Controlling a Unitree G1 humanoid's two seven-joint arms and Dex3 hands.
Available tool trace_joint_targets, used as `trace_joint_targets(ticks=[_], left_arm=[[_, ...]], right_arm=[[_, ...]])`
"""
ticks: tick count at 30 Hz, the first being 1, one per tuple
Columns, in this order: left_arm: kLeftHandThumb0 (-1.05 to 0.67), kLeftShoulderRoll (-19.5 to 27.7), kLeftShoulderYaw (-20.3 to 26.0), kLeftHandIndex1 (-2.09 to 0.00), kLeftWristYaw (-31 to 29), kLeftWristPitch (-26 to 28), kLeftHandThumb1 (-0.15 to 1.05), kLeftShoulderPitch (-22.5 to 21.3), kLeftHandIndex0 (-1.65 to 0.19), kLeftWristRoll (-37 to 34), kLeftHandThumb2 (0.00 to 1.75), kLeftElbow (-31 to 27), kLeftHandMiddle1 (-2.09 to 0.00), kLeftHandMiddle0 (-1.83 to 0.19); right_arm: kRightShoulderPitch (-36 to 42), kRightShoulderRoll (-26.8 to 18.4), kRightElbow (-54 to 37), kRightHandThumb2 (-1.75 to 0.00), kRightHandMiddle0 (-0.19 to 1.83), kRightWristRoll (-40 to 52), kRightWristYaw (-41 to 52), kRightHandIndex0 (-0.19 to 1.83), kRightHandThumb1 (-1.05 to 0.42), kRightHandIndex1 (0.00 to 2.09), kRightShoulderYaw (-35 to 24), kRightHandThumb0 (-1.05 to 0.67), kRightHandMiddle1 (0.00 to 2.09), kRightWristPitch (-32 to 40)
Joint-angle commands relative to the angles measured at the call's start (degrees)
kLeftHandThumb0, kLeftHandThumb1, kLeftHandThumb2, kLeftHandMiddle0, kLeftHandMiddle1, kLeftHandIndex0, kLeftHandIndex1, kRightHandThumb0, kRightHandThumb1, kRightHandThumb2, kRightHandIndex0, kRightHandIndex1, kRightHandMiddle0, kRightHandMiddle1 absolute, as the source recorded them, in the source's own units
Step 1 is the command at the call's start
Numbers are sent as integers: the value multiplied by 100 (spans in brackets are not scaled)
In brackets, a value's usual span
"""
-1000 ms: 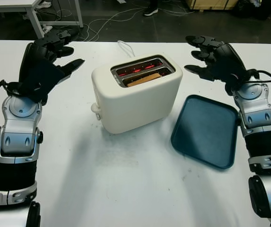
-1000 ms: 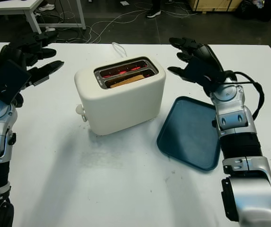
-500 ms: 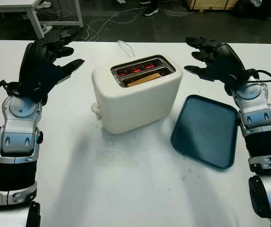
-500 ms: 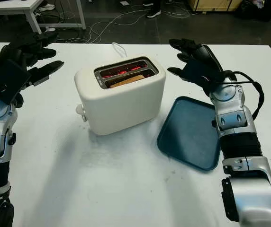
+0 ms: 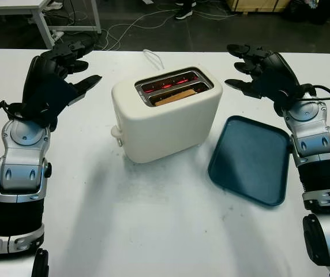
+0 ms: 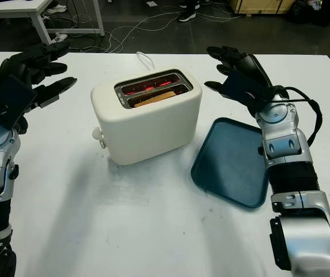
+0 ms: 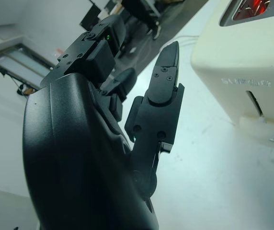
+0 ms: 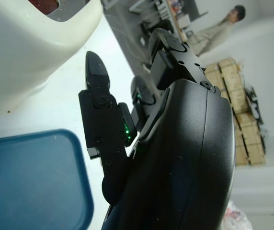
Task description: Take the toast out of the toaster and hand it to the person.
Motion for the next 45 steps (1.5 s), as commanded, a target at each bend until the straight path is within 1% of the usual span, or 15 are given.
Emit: trace_joint_targets(ticks=[1,6,11,15,22,26,30,34,39,41,45], left_arm=[[-23,-30,39,-3,13,23,92,109,-57,-32,8,-65,-72,-28],[-21,-82,71,-3,40,91,92,186,-57,-67,10,-107,-70,-28],[-19,-131,77,-2,34,136,92,235,-56,-79,10,-119,-69,-27],[-15,-210,82,-1,26,297,92,304,-54,-142,11,-146,-67,-26],[-13,-232,91,-1,66,248,92,448,-54,-119,10,-56,-66,-26],[-14,-258,130,0,104,351,92,442,-53,-148,11,-27,-65,-25],[-15,-233,142,0,108,289,92,428,-53,-144,12,17,-64,-25],[-15,-236,154,0,109,302,92,398,-53,-165,13,17,-63,-26],[-14,-217,147,0,102,319,92,341,-53,-155,13,-5,-63,-27],[-14,-210,148,-1,104,305,92,321,-53,-150,13,-8,-63,-27],[-17,-185,137,-1,115,265,92,281,-55,-113,12,9,-63,-28]], right_arm=[[16,23,-86,-12,43,34,-41,49,-92,1,-12,-25,0,-11],[31,10,-64,-13,41,19,-48,48,-92,0,-8,-20,0,-33],[19,37,-25,-13,41,26,-74,48,-92,0,-7,-21,0,-80],[21,13,-26,-13,42,16,-62,48,-92,0,-2,-20,0,-99],[63,32,-97,-14,40,73,-45,46,-92,0,-49,-15,0,15],[70,38,-109,-15,40,107,-19,45,-92,0,-69,-14,0,42],[92,-7,-130,-15,40,56,-40,45,-92,1,-45,-17,1,-28],[119,13,-216,-14,40,94,-23,46,-92,1,-81,-19,0,75],[67,-2,-52,-14,41,8,-68,47,-92,1,-16,-22,1,-86],[79,-3,-39,-14,42,15,-84,47,-92,1,-29,-17,1,-135],[69,-11,58,-14,42,59,-70,47,-92,1,-56,-16,1,-241]])
